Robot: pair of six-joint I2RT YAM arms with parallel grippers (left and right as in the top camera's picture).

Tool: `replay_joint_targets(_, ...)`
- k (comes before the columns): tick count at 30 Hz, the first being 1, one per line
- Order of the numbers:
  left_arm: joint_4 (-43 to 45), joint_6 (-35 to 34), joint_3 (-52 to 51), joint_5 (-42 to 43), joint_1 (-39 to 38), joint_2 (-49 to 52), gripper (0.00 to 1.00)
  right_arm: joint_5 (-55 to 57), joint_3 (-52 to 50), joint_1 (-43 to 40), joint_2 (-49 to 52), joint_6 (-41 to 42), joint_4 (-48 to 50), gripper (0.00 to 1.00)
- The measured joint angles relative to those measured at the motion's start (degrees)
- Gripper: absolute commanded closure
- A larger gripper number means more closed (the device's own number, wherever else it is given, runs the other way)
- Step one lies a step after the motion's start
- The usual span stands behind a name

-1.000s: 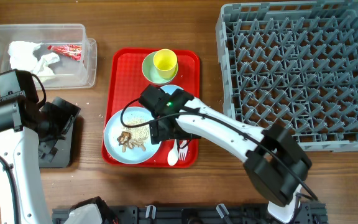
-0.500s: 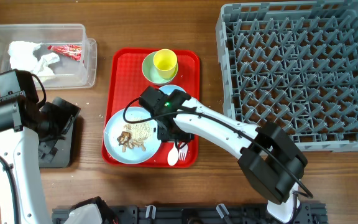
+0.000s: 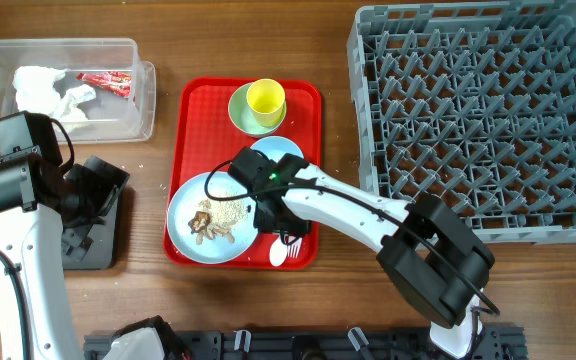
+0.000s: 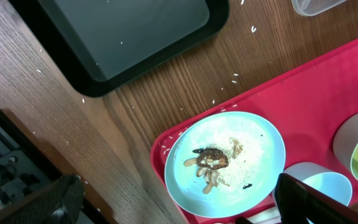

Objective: Sort waste into correct bins and load items into the dishwasher rack
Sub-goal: 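Grasp the white spoon on the red tray with the right gripper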

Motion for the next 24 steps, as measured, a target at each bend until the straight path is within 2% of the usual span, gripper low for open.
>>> replay_joint_targets(2, 0.0, 0.0, 0.0, 0.0, 0.0, 0.0, 0.0, -0.13, -1.18, 0.0, 0.0, 1.29, 0.48, 0.61)
replay_joint_targets(3, 0.0, 0.0, 0.0, 0.0, 0.0, 0.0, 0.0, -0.22, -1.55, 0.0, 0.02, 1.86, 0.46, 0.57)
replay_joint_targets(6, 0.0, 0.0, 0.0, 0.0, 0.0, 0.0, 0.0, -0.24, -1.84, 0.0, 0.02, 3.91, 0.83, 0.56)
replay_joint_targets(15, 0.0, 0.0, 0.0, 0.0, 0.0, 0.0, 0.0, -0.2, -1.86, 0.02, 0.02, 5.38, 1.75, 0.72)
replay_joint_targets(24, 0.0, 0.0, 0.0, 0.0, 0.0, 0.0, 0.0, -0.2, -2.34, 2.58, 0.02, 5.57, 4.35, 0.69)
